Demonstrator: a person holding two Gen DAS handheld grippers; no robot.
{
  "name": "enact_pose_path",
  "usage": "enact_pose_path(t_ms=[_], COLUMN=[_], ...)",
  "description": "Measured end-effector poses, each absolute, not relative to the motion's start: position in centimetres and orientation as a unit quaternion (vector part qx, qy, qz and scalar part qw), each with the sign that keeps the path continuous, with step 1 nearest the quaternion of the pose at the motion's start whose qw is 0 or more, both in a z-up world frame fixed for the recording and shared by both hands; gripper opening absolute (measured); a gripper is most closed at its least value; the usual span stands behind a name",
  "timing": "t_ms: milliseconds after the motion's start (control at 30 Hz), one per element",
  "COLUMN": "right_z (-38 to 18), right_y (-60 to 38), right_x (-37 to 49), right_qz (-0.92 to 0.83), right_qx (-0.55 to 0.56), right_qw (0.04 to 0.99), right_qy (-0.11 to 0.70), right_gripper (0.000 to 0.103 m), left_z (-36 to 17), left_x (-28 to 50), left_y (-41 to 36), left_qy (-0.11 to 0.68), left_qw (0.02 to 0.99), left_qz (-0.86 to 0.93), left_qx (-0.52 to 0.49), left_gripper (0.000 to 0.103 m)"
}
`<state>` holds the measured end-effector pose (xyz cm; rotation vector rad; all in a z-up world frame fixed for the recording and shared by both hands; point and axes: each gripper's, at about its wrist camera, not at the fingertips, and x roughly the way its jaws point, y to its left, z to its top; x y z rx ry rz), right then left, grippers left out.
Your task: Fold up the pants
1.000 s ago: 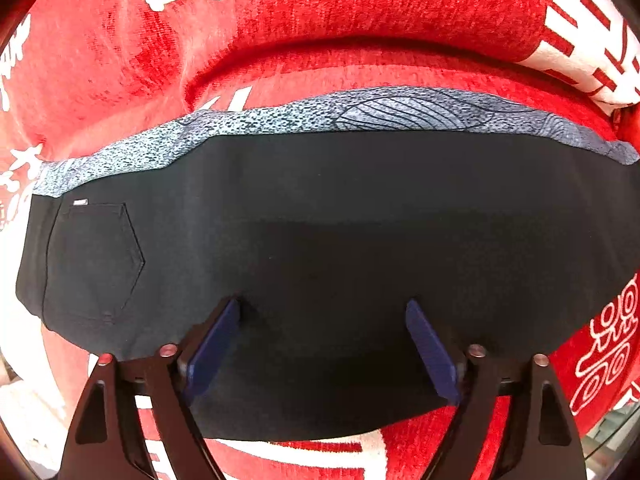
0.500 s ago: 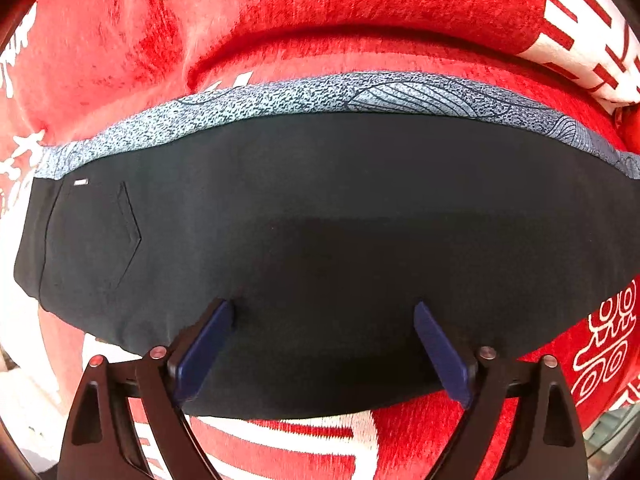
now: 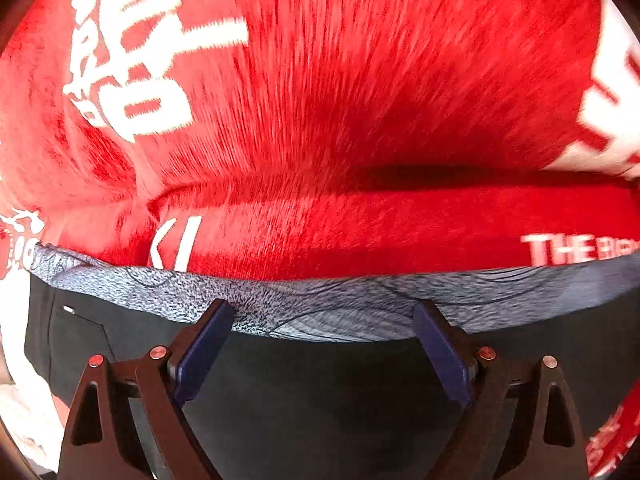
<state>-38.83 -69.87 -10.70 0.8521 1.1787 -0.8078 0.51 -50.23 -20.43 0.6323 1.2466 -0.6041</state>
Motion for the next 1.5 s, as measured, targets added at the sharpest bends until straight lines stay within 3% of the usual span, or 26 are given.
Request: enact_pose_path(t_ms=[67, 233, 300, 333, 500, 667, 767, 1100, 1500], right_z=[-10.8, -10.4, -9.5, -9.1, -6.1, -7.4, -8.7, -8.1, -8.0], right_y=[-70.1, -69.6, -68.9, -68.4, -60.5, -51.6, -48.8, -49.4, -50.5], right_x=[-39.5, -40.5, -40.6, -40.4, -37.9, -33.1, -33.0, -35.0, -34.8], right_qz=[-0.356, -0.352, -0.365, -0.365, -0.253, -0.164, -0.180, -0.174, -0.156], right_qx=[0.366, 0.360, 0.360, 0.353, 0.337, 0.293, 0.246, 0.263, 0.291], right_qw=[0.689, 0.692, 0.677, 0.675, 0.726, 0.748, 0.758, 0.754, 0.750], right_qy=[0.514, 0.518, 0.528, 0.535, 0.544, 0.573, 0.576, 0.576, 0.573], right_gripper=[0.029, 0.025, 0.025, 0.030, 0.030, 0.032, 0.034, 0.035, 0.043], left_z=[-21.1, -20.7, -19.7, -18.9, -17.1, -19.4, -19.3, -18.8, -18.5], left_x=[1.3, 3.2, 3.3, 3.0, -0.8, -4.4, -6.6, -7.4, -8.0], left_y=[-49.2, -46.6, -45.6, -44.9, -42.9, -41.2, -40.2, -39.5, -39.1], left_qy=[0.561, 0.587, 0.591, 0.589, 0.577, 0.616, 0.588, 0.596, 0.601], left_qw=[0.731, 0.731, 0.729, 0.729, 0.717, 0.684, 0.707, 0.709, 0.718], left_qz=[-0.277, -0.247, -0.240, -0.238, -0.269, -0.270, -0.274, -0.267, -0.246], left_qx=[0.271, 0.245, 0.249, 0.257, 0.283, 0.282, 0.281, 0.265, 0.250], left_gripper=[0.098, 0.100, 0.100, 0.100, 0.100, 0.100, 0.101, 0.101, 0.102])
